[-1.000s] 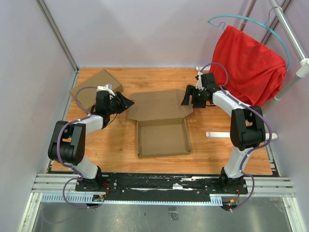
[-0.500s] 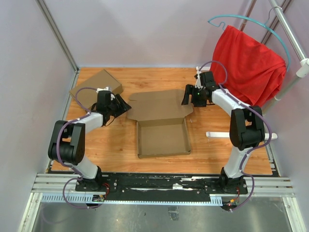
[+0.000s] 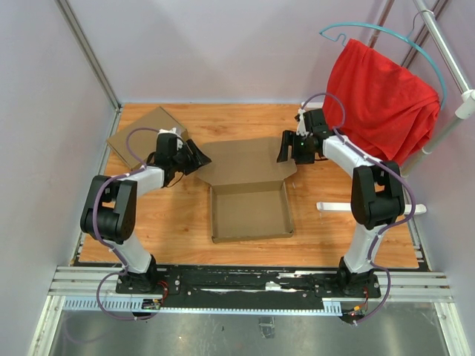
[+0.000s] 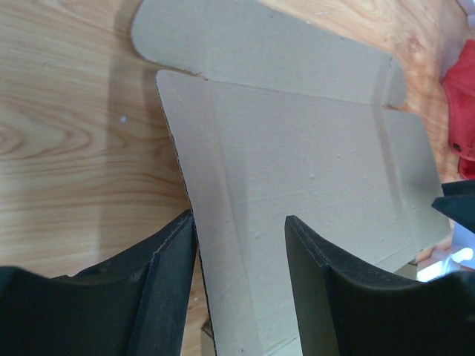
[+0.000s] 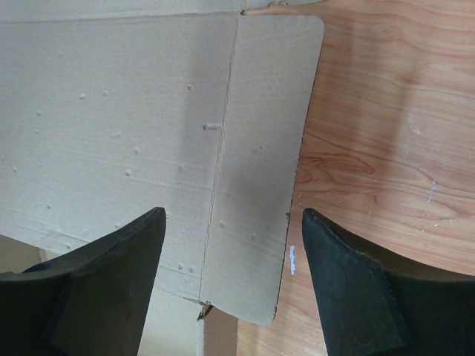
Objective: Fold the paper box
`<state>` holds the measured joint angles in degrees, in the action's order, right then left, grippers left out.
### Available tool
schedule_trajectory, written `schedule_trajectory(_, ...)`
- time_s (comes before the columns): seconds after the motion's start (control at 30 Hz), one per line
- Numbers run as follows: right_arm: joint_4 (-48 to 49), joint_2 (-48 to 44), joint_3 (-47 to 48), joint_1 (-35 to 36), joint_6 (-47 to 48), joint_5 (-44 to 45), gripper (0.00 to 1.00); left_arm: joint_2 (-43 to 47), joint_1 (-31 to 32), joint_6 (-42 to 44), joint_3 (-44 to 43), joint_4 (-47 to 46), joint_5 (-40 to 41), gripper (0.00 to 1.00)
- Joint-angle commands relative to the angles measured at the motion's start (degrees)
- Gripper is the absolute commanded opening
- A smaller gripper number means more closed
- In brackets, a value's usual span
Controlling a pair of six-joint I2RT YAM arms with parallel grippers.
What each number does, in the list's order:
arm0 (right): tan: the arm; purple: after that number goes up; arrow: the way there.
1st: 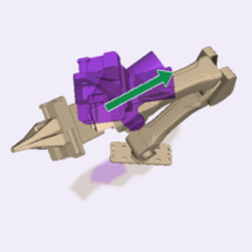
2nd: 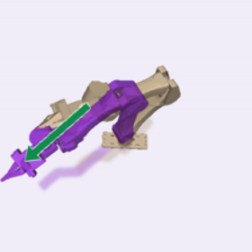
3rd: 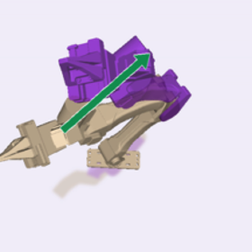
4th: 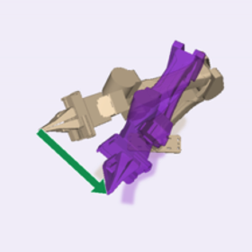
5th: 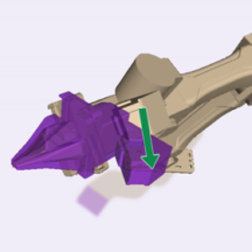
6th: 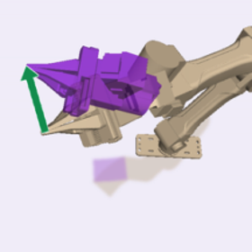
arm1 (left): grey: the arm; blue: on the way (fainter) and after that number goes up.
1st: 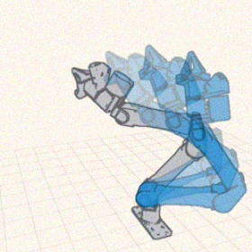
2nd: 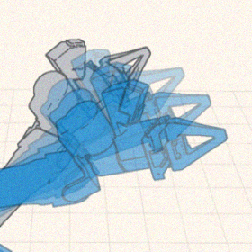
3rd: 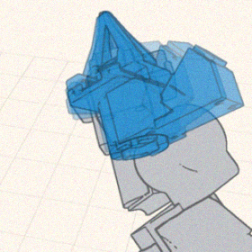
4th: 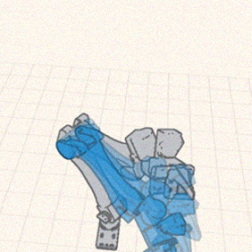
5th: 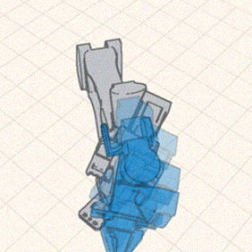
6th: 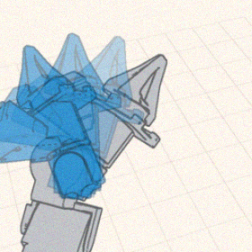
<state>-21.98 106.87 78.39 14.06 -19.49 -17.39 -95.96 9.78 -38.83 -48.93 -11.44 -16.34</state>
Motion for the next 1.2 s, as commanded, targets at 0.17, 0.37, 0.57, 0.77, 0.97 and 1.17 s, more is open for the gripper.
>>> schedule_trajectory(0.17,-1.57,0.25,2.55,1.90,1.81,0.72,0.74,-1.44,4.14,1.21,-5.80,0.17,0.38,0.55)
schedule_trajectory(0.37,-0.98,1.09,3.46,2.87,2.11,-0.08,0.74,-3.67,5.69,1.38,-8.12,0.58,0.35,0.54)
schedule_trajectory(0.57,-1.16,2.20,4.84,4.12,2.41,0.21,0.73,-5.98,7.12,1.32,-9.44,0.12,0.12,0.54)
schedule_trajectory(0.77,-1.50,3.44,6.84,5.63,2.98,0.52,0.73,-8.70,8.38,1.14,-11.13,-0.69,-0.54,0.54)
schedule_trajectory(0.97,-2.14,5.16,9.43,7.03,3.94,0.04,0.73,-10.83,8.66,1.56,-12.63,0.31,-0.48,0.53)
schedule_trajectory(1.17,-3.18,8.82,11.03,7.90,4.12,-1.16,0.72,-11.93,8.76,1.59,-12.56,0.61,-0.80,0.53)
